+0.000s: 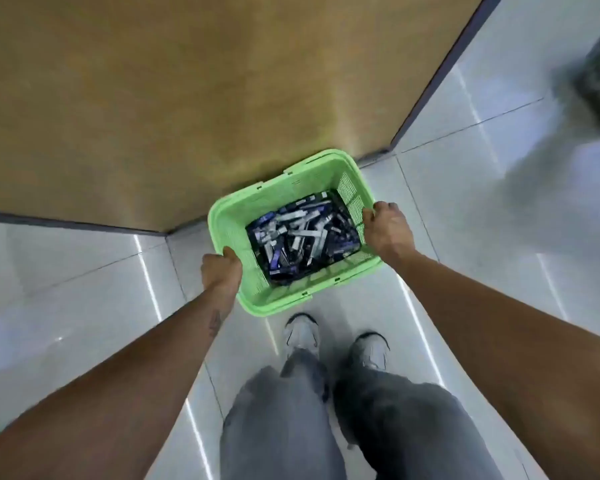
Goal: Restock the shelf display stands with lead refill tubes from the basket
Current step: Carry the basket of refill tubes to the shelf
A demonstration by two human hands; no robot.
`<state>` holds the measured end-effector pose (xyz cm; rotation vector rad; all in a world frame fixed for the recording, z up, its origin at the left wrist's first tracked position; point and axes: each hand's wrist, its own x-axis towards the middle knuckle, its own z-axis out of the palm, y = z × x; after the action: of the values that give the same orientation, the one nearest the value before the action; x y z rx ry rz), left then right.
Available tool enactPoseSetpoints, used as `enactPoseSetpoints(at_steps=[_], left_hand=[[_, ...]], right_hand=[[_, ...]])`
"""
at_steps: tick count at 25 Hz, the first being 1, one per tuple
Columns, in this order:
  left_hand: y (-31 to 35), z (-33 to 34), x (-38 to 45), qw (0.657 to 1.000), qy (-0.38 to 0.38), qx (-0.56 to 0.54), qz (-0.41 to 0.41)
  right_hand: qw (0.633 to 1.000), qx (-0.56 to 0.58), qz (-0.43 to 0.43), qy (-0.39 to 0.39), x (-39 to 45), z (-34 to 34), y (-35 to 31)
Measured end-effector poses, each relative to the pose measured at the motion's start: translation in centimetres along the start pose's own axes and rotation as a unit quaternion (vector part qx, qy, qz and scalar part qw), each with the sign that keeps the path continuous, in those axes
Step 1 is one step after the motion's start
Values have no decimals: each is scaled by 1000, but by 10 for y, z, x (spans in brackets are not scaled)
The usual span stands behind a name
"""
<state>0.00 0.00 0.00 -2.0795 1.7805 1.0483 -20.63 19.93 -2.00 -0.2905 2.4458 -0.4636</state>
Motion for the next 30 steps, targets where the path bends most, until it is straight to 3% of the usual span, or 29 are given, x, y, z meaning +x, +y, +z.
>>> enactPoseSetpoints(at_steps=[7,12,16,22,30], left_hand=[[-42,74,85,997,42,-44,-40],[-42,66,59,994,104,-4,45],[-20,25,3,986,120,15,113],[32,-72,-138,975,65,26,212],[170,-144,-304,893,-27,102,438]], right_hand=[[997,-12,17,69,73,78,35],[997,-5,23,80,69,64,51],[995,1,60,86,16,8,52],[985,40,131,103,-131,-137,55],[933,106,236,249,-288,-315,88]])
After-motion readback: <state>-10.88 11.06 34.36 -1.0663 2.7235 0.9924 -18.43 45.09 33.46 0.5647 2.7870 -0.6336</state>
